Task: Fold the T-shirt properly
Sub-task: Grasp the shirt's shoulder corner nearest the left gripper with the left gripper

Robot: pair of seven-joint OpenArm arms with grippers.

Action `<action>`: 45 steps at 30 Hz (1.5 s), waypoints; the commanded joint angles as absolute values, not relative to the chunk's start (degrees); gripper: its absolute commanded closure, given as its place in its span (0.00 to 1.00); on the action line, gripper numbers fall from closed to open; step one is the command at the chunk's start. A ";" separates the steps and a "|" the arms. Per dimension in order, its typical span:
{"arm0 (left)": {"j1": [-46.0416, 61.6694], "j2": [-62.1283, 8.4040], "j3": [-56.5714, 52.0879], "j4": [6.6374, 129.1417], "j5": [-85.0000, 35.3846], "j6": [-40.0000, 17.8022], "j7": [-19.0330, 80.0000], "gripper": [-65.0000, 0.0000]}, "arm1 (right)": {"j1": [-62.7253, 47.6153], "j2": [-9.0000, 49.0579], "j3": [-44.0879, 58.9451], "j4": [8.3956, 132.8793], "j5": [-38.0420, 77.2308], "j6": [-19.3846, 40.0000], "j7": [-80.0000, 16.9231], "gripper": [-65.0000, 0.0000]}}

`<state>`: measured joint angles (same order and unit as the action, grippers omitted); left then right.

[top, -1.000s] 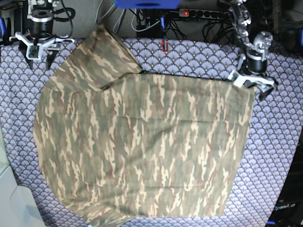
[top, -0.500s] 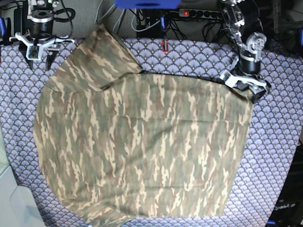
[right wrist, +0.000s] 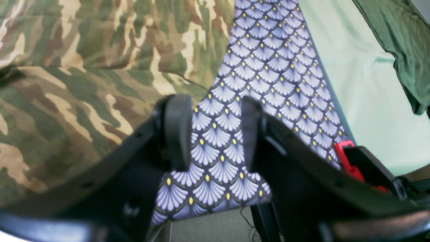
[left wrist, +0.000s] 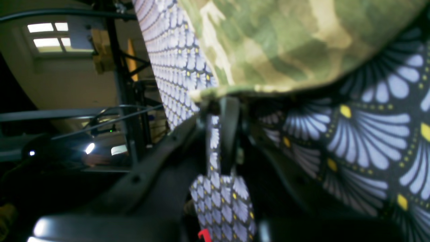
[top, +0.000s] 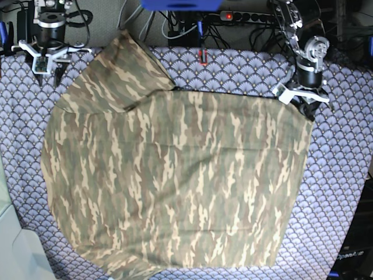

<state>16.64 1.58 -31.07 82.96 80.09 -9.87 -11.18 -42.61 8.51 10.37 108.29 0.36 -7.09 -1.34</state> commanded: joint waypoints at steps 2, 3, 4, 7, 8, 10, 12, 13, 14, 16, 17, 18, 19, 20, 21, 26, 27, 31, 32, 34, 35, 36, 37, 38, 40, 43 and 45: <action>18.07 1.63 -31.25 82.86 79.78 -11.91 -10.33 0.93 | -43.12 8.84 10.68 109.32 -0.04 -6.99 0.31 0.68; 18.51 1.63 -31.25 82.86 78.73 -12.00 -10.33 0.93 | -43.12 8.84 10.68 109.32 -0.04 -6.99 0.31 0.68; 19.21 1.45 -31.16 82.95 78.11 -12.00 -10.33 0.93 | -43.12 8.84 10.68 109.32 -0.04 -6.99 0.31 0.68; 21.32 1.54 -30.81 84.18 77.76 -12.00 -10.33 0.93 | -43.12 8.84 10.77 109.32 -0.04 -6.99 0.22 0.68; 21.85 1.63 -30.81 84.53 77.76 -12.00 -10.33 0.92 | -43.12 8.84 10.77 109.32 -0.04 -6.99 0.22 0.68; 22.81 1.71 -30.81 85.14 77.76 -12.00 -10.33 0.83 | -43.12 8.84 10.77 109.32 -0.04 -6.99 0.22 0.68; 24.40 1.71 -30.73 86.20 77.67 -12.00 -10.42 0.71 | -43.12 8.84 10.68 109.32 -0.04 -6.99 0.22 0.68; 24.84 1.71 -30.73 86.81 77.67 -12.00 -10.42 0.64 | -43.12 8.84 10.68 109.23 -0.04 -6.99 0.22 0.68; 25.19 1.71 -30.73 87.08 77.67 -12.00 -10.42 0.58 | -43.12 8.84 10.68 109.23 -0.04 -6.99 0.22 0.68; 25.63 1.71 -30.73 87.25 77.76 -12.00 -10.42 0.50 | -43.12 8.84 10.59 109.23 -0.04 -6.99 0.22 0.68; 25.63 1.71 -30.73 87.25 77.85 -12.00 -10.42 0.49 | -43.12 8.84 10.59 109.23 -0.04 -6.99 0.22 0.68; 25.54 1.71 -30.73 87.25 77.93 -12.00 -10.33 0.49 | -43.12 8.84 10.68 109.23 -0.04 -6.99 0.22 0.68; 25.45 1.71 -30.73 87.25 78.02 -12.00 -10.33 0.48 | -43.12 8.84 10.68 109.23 -0.04 -6.99 0.22 0.68; 25.27 1.71 -30.73 87.25 78.02 -12.00 -10.33 0.48 | -43.21 8.84 10.68 109.23 -0.04 -6.99 0.22 0.68; 25.19 1.80 -30.73 87.25 78.11 -12.00 -10.24 0.48 | -43.30 8.84 10.68 109.23 -0.04 -6.99 0.22 0.68; 24.22 3.03 -31.16 87.78 80.92 -12.00 -10.15 0.48 | -43.56 8.84 10.68 109.05 -0.04 -6.99 0.22 0.68; 23.69 3.30 -31.25 87.78 80.92 -12.09 -10.07 0.48 | -43.56 8.84 10.68 109.05 -0.04 -6.99 0.22 0.68; 23.43 3.38 -31.25 88.57 80.66 -12.18 -10.24 0.48 | -43.74 8.84 10.77 109.05 -0.04 -6.99 0.22 0.65; 23.52 3.38 -31.16 88.57 80.57 -12.18 -10.24 0.48 | -44.00 8.84 10.77 109.05 -0.04 -6.99 0.22 0.63; 23.25 3.38 -31.16 88.57 80.57 -12.18 -10.33 0.48 | -44.26 8.84 10.77 109.05 -0.04 -6.99 0.22 0.60; 23.25 3.38 -31.16 88.57 80.57 -12.18 -10.33 0.48 | -44.26 8.84 10.77 109.05 -0.04 -6.99 0.22 0.59; 23.25 3.38 -30.99 88.57 80.57 -12.18 -10.33 0.48 | -44.26 8.84 10.77 109.05 -0.04 -6.99 0.22 0.59; 23.16 3.38 -30.99 88.57 80.57 -12.18 -10.33 0.48 | -44.35 8.84 10.77 109.05 -0.04 -6.99 0.22 0.59; 23.16 3.38 -30.90 88.57 80.57 -12.26 -10.33 0.48 | -44.35 8.84 10.77 109.05 -0.04 -6.99 0.22 0.59; 23.16 3.38 -30.90 88.57 80.48 -12.26 -10.33 0.48 | -44.35 8.84 10.77 109.05 -0.04 -6.99 0.22 0.59; 23.08 3.38 -30.90 88.57 80.48 -13.41 -10.33 0.48 | -44.79 8.84 10.77 109.05 -0.04 -6.99 0.22 0.59; 22.55 3.65 -31.08 88.84 78.73 -17.54 -10.33 0.48 | -44.88 8.84 10.77 109.05 -0.04 -6.99 0.22 0.59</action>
<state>22.46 3.51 -31.18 88.66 78.67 -14.90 -10.09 -44.25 8.51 10.44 108.22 0.36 -7.09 -1.32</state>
